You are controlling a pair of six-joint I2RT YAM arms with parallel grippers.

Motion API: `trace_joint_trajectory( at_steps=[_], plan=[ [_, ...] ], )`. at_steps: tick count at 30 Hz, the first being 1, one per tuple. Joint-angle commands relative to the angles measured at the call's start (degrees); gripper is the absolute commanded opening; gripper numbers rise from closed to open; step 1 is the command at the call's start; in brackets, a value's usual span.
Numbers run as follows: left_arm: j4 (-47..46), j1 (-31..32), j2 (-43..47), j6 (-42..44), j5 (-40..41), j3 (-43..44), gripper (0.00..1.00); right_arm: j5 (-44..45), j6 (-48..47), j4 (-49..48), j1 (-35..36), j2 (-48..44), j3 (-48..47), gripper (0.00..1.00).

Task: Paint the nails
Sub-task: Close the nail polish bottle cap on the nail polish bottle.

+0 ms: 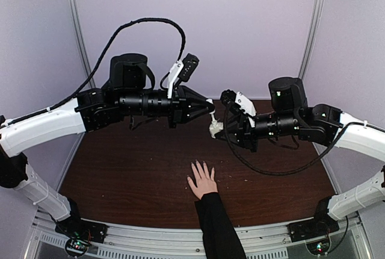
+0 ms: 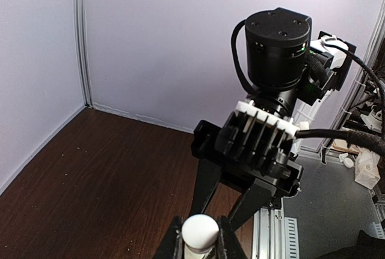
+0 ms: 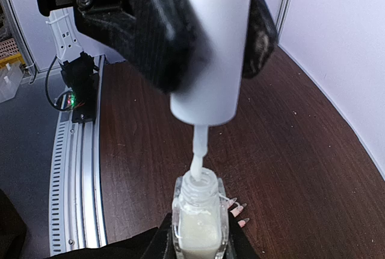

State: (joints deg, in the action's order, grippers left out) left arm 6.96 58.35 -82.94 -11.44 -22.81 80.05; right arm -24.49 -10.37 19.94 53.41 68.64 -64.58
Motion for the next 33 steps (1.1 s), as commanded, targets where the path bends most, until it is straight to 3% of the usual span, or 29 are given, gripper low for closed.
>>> trace_joint_trajectory(
  at_steps=[1,33],
  plan=[
    [-2.70,0.28,-0.64,0.14,-0.22,-0.24,0.00,0.99,-0.38,-0.96,0.46,-1.18,-1.43,0.00],
    [-4.06,0.34,-2.37,-1.39,-2.34,-1.30,0.00,1.74,-0.40,-1.57,0.47,-1.71,-1.87,0.00]
  ],
)
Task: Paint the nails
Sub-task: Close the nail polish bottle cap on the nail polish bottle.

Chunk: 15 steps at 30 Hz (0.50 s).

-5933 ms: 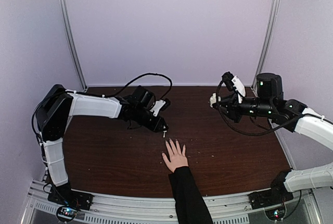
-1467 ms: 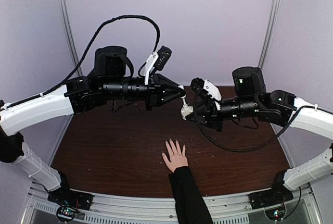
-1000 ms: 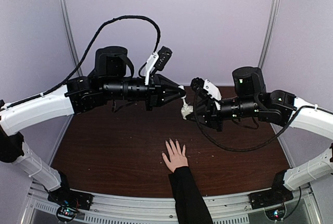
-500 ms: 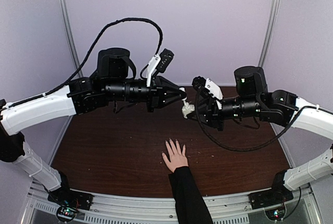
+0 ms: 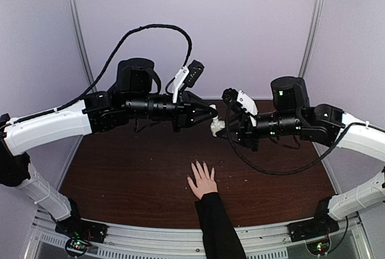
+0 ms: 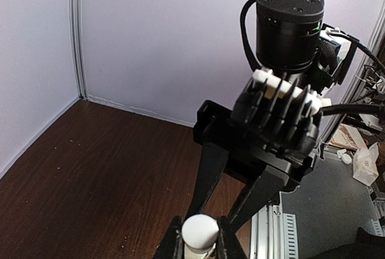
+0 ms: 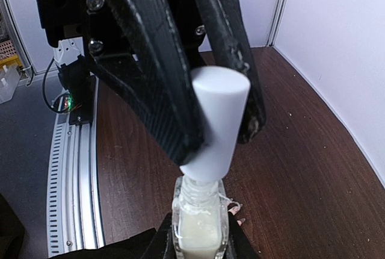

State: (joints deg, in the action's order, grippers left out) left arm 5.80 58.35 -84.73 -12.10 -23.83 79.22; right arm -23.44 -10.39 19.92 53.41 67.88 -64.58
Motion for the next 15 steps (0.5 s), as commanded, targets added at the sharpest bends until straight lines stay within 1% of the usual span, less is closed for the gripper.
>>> trace_joint_trajectory(
  at_steps=[1,15],
  plan=[
    [-2.90,0.34,-0.61,-0.79,-1.32,-0.54,0.00,0.68,-0.36,-1.60,0.43,-0.99,-1.87,0.00],
    [-4.19,0.33,-1.26,-1.87,-1.84,-2.24,0.00,1.28,-0.24,-4.09,0.47,-2.27,-1.47,0.00]
  ],
)
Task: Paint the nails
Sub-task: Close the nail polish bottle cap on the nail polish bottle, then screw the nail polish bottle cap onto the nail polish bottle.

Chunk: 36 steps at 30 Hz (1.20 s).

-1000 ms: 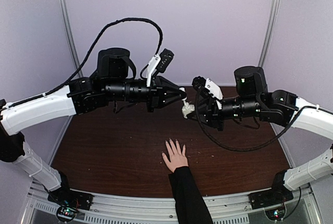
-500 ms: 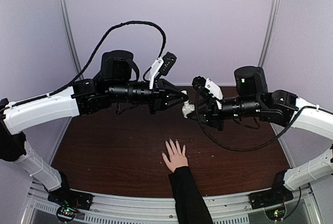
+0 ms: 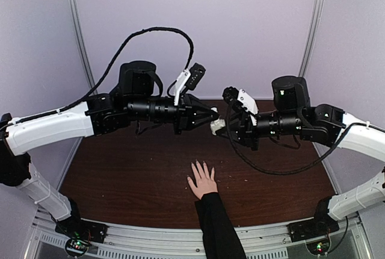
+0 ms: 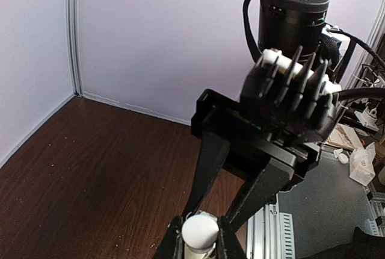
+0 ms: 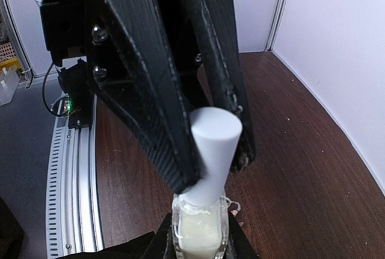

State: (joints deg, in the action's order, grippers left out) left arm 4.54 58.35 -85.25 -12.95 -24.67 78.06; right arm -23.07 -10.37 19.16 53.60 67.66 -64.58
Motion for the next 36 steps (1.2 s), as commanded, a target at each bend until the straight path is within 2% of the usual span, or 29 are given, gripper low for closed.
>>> trace_joint_trajectory(
  at_steps=[1,12,22,29,31,36],
  plan=[
    [-3.33,0.29,-0.81,-1.21,-1.06,-1.34,0.00,0.75,-0.36,-3.64,0.27,-2.13,-1.43,0.00],
    [-2.61,0.36,-1.87,1.26,-4.80,-2.48,0.00,-5.14,-1.37,-6.42,0.27,-3.98,-1.43,0.00],
    [4.81,0.23,-3.84,8.41,-17.00,1.70,0.00,-15.01,-1.85,-6.04,0.27,-4.18,-2.91,0.00],
    [6.32,0.14,-5.09,10.77,-24.19,2.92,0.00,-17.72,-1.78,-6.19,0.25,-4.33,-3.83,0.00],
    [6.21,-0.15,-5.29,10.79,-25.51,3.18,0.02,-18.12,-1.60,-6.38,0.27,-4.38,-3.97,0.00],
    [5.61,-1.00,-5.30,10.35,-27.64,3.83,0.13,-17.62,-1.86,-5.77,0.27,-4.37,-3.71,0.00]
  ],
)
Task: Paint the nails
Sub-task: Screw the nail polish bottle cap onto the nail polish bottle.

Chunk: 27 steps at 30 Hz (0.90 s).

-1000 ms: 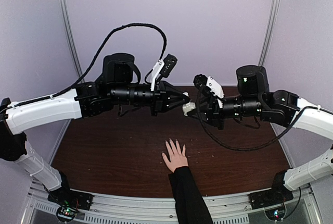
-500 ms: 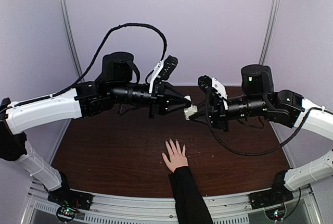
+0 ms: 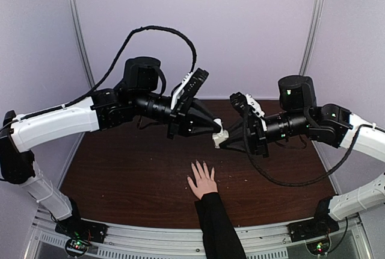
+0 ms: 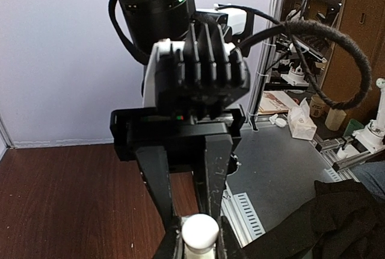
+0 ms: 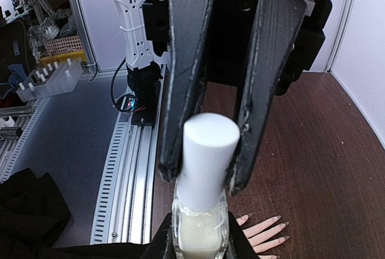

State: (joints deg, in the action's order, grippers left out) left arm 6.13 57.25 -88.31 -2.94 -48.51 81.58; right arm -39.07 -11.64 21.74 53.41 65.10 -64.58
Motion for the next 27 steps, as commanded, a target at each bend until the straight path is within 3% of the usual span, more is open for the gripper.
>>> trace_joint_trajectory(
  at_steps=[1,10,15,23,27],
  plan=[
    [3.77,-0.13,-2.10,0.12,-3.65,0.37,0.17,-1.28,-0.69,-8.31,0.47,-1.74,-3.41,0.00],
    [3.67,-1.88,0.85,-1.27,-0.52,1.09,0.43,1.42,-0.73,-8.81,0.32,-1.74,-1.09,0.00],
    [2.15,-1.99,5.00,-1.29,5.50,-1.51,0.68,5.11,-0.11,-8.73,0.12,-1.80,-0.15,0.00],
    [-0.33,-2.11,9.18,-6.32,27.00,-5.22,0.67,25.45,2.93,-8.92,0.12,-2.13,0.43,0.00],
    [-1.91,-2.08,8.70,-9.30,31.97,-4.89,0.65,31.42,4.00,-8.96,0.12,-1.55,0.46,0.00]
  ],
)
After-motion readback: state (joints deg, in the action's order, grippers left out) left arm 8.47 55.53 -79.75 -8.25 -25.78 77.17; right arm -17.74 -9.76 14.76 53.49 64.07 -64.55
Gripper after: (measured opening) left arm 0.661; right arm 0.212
